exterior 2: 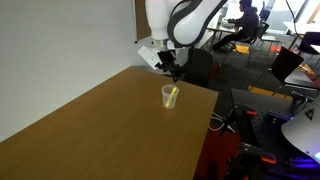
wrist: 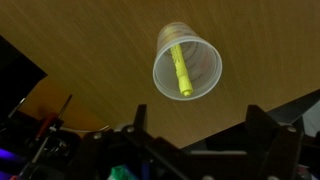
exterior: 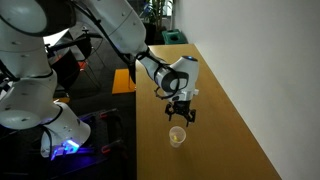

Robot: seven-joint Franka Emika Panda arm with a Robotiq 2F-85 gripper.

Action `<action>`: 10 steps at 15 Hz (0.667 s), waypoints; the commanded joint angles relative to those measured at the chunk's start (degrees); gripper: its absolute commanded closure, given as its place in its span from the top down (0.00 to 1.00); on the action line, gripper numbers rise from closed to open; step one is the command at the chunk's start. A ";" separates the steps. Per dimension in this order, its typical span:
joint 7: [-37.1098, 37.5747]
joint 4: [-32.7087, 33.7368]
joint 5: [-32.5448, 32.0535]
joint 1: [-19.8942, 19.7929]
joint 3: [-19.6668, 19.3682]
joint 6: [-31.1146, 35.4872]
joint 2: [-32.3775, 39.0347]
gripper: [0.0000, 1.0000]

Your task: Take the yellow marker out of the clear cup

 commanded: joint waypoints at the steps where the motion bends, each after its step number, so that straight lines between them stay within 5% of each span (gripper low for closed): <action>1: -3.44 2.03 4.96 0.36 -1.05 2.32 3.31 1.00; 2: -3.05 2.04 5.86 0.77 -1.41 1.89 3.55 0.98; 5: -0.44 1.75 6.92 2.30 -2.90 0.94 3.66 0.70; 10: 1.22 1.82 6.44 3.83 -4.84 -0.15 3.40 0.66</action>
